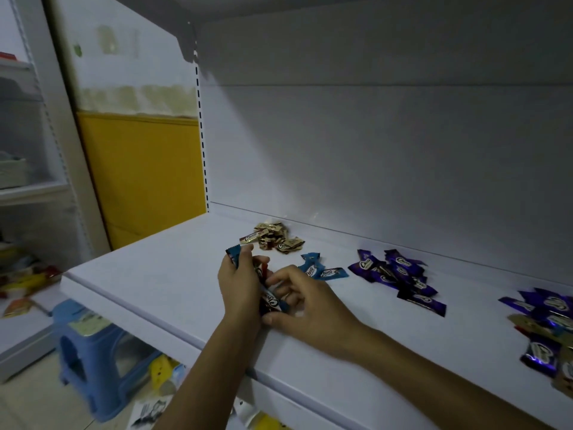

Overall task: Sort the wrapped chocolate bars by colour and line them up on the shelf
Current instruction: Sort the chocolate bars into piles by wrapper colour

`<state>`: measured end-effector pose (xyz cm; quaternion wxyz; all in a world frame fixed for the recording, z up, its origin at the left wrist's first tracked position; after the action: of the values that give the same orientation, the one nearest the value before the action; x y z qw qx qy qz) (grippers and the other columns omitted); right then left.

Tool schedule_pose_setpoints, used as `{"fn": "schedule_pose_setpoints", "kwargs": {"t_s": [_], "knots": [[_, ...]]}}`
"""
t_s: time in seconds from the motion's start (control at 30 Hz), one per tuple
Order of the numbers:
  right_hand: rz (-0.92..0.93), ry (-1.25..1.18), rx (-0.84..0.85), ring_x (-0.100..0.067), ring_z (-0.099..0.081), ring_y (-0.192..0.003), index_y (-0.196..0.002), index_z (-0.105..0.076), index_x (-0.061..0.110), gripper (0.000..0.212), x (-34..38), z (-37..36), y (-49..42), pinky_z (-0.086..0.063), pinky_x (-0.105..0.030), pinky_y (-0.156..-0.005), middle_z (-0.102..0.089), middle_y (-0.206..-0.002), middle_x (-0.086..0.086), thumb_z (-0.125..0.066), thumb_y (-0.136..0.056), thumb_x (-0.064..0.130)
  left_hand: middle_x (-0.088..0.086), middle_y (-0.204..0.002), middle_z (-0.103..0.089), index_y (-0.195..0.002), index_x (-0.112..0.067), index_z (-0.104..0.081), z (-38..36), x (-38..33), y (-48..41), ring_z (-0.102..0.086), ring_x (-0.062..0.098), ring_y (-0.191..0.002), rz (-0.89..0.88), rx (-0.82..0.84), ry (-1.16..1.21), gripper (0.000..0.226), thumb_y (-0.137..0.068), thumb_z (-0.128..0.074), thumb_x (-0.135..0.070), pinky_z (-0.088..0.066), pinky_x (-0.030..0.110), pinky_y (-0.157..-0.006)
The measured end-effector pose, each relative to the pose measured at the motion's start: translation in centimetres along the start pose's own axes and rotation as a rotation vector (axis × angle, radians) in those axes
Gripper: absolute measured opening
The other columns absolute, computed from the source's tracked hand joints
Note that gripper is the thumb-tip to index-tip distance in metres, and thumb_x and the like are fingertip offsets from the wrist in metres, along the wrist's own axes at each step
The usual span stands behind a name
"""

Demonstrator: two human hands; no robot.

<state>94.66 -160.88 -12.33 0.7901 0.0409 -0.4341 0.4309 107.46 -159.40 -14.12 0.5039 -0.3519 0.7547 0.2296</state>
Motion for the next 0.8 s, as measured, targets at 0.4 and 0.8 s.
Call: {"fn": "schedule_pose_setpoints", "kwargs": {"t_s": [0.4, 0.8], "knots": [[-0.088, -0.189, -0.43, -0.013, -0.067, -0.091, -0.101, -0.071, 0.016, 0.026, -2.3, 3.4, -0.9, -0.055, -0.027, -0.081, -0.071, -0.101, 0.001, -0.07, -0.08, 0.001, 0.022, -0.102, -0.068, -0.102, -0.001, -0.069, -3.9, 0.7, 2.6, -0.071, 0.031, -0.084, 0.483, 0.544, 0.501, 0.024, -0.092, -0.049, -0.01, -0.059, 0.038, -0.067], [-0.084, -0.239, -0.551, -0.014, -0.065, -0.051, -0.088, -0.063, 0.032, 0.007, -3.6, 5.9, -1.0, -0.052, -0.027, -0.05, -0.07, -0.073, 0.006, -0.063, -0.089, 0.025, 0.016, -0.08, -0.074, -0.108, -0.003, -0.057, -3.1, 2.0, 2.0, -0.072, 0.022, -0.063, 0.433, 0.39, 0.243, 0.021, -0.089, -0.055, 0.006, -0.055, 0.026, -0.049]]}}
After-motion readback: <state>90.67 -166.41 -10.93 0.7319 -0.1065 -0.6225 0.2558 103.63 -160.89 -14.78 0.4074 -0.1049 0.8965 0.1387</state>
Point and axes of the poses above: each hand's wrist, its own y-axis away from the middle knuckle, its own z-axis out of the back of the hand, x = y × z, the point moved 6 cm from there along -y, towards the middle knuckle
